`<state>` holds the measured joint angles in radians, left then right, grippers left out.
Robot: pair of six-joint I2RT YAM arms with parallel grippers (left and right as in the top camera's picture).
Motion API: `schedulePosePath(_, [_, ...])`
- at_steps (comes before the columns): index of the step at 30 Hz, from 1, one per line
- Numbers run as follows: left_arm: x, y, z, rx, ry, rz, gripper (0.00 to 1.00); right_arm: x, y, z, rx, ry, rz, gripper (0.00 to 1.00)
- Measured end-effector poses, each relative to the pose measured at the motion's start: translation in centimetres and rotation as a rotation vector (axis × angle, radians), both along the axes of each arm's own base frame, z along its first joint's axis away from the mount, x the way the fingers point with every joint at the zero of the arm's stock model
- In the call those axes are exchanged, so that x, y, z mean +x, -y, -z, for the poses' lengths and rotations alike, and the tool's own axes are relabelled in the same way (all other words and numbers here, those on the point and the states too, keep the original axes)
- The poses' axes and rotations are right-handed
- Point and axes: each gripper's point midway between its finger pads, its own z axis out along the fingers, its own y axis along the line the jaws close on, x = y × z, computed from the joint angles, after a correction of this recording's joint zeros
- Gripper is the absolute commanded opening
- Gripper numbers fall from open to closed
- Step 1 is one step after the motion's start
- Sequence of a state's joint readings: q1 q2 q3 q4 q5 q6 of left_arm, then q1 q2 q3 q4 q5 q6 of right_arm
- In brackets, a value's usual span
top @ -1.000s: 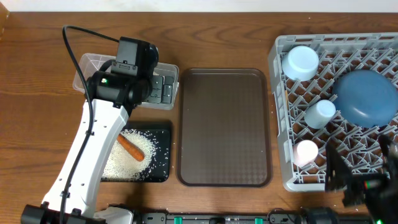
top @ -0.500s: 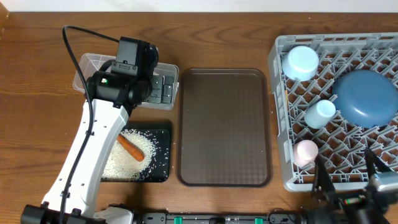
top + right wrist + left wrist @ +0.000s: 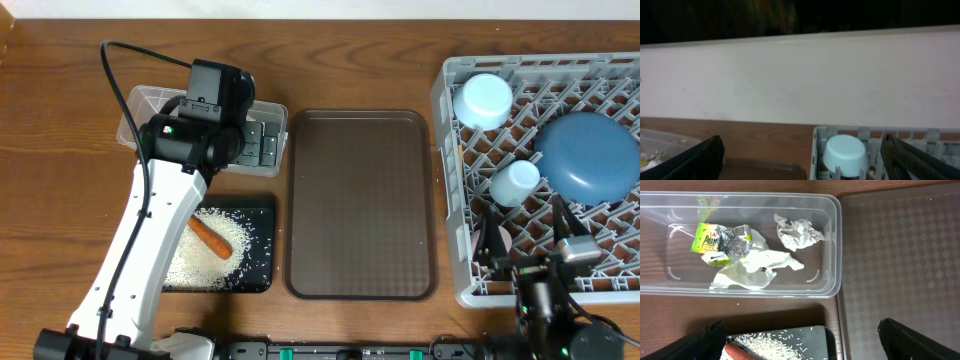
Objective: Sort waste into correct bins and load items into the dishwasher rack
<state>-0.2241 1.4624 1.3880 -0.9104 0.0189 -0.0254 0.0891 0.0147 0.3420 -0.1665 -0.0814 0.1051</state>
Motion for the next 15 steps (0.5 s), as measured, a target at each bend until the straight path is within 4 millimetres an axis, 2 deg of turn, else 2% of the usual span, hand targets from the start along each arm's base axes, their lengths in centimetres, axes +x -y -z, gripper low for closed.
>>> schedulePosePath(5, [0.0, 0.0, 0.0, 0.000, 0.000, 0.000, 1.00, 1.4, -0.1, 2.2, 0.020, 0.021, -0.003, 0.99])
schedulePosePath(15, [0.0, 0.0, 0.0, 0.000, 0.000, 0.000, 1.00, 2.9, -0.3, 6.4, 0.021, -0.009, -0.003, 0.99])
